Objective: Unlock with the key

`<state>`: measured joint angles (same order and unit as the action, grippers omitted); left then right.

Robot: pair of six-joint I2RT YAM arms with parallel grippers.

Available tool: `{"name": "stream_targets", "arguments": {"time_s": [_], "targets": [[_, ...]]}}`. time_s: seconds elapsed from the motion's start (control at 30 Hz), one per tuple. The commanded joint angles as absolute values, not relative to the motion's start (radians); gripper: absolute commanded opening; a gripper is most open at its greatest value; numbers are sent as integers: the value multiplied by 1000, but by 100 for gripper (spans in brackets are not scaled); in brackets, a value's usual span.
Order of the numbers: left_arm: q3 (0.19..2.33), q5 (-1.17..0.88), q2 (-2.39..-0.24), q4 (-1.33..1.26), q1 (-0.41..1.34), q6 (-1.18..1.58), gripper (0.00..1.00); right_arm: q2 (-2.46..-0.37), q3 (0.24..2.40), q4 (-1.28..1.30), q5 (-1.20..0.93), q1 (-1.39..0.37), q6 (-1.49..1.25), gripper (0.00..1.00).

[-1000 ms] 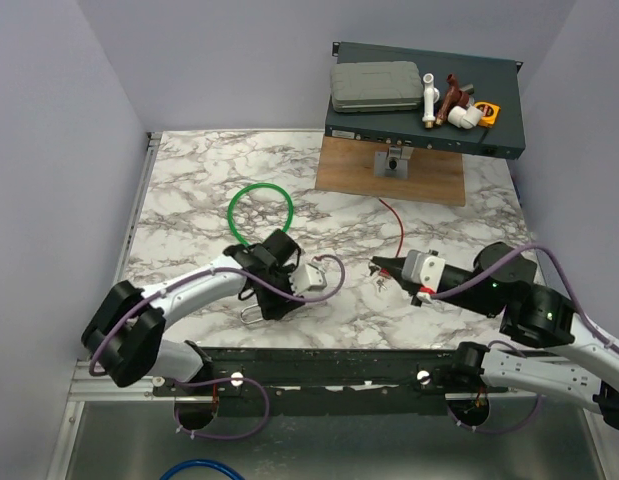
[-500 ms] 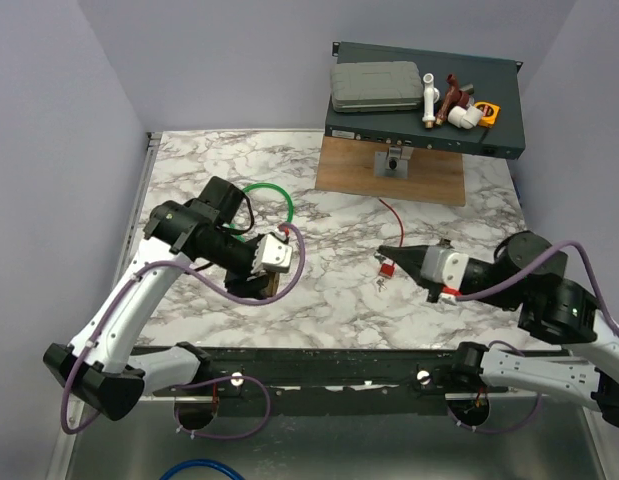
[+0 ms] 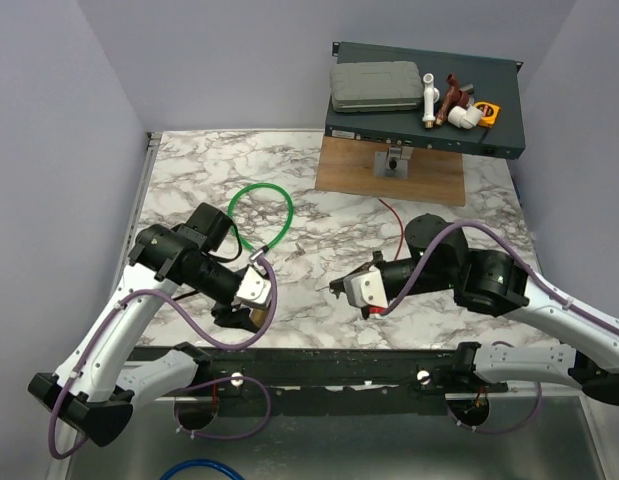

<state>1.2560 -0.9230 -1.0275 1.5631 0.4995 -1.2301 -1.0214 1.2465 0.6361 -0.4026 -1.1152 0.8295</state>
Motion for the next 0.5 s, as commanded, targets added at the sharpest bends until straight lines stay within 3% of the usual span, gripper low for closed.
{"name": "stream_targets", "arguments": {"time_s": [0.0, 0.47], "targets": [[1238, -1105, -1020, 1621, 505, -1272, 0, -1031, 1277, 654, -488, -1145, 902, 1], [1196, -1276, -1092, 1621, 581, -1247, 0, -1107, 1288, 586, -496, -1282, 969, 1]]}}
